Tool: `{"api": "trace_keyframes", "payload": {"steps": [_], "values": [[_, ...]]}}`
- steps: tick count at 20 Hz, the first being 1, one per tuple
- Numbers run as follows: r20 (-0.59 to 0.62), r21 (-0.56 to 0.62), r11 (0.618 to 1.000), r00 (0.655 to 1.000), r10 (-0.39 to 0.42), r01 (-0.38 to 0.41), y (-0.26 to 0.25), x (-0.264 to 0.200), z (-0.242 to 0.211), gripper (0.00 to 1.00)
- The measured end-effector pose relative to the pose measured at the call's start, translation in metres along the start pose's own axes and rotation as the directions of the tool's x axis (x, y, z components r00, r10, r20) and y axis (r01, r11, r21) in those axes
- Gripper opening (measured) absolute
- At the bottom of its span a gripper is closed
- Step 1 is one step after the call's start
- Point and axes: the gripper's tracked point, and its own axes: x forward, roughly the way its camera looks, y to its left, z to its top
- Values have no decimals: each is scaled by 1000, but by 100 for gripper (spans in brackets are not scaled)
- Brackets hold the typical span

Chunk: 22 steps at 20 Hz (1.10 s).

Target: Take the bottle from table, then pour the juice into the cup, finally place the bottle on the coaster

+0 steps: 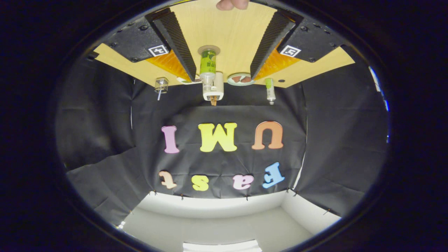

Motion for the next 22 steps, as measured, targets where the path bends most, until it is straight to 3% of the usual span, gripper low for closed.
{"api": "trace_keyframes", "payload": {"steps": [4, 8, 22], "values": [[36, 19, 999, 999, 31, -32, 5, -23, -3, 100], [42, 19, 1000, 999, 16, -17, 3, -32, -6, 100], [56, 31, 999, 998, 6, -8, -7, -32, -7, 100]]}}
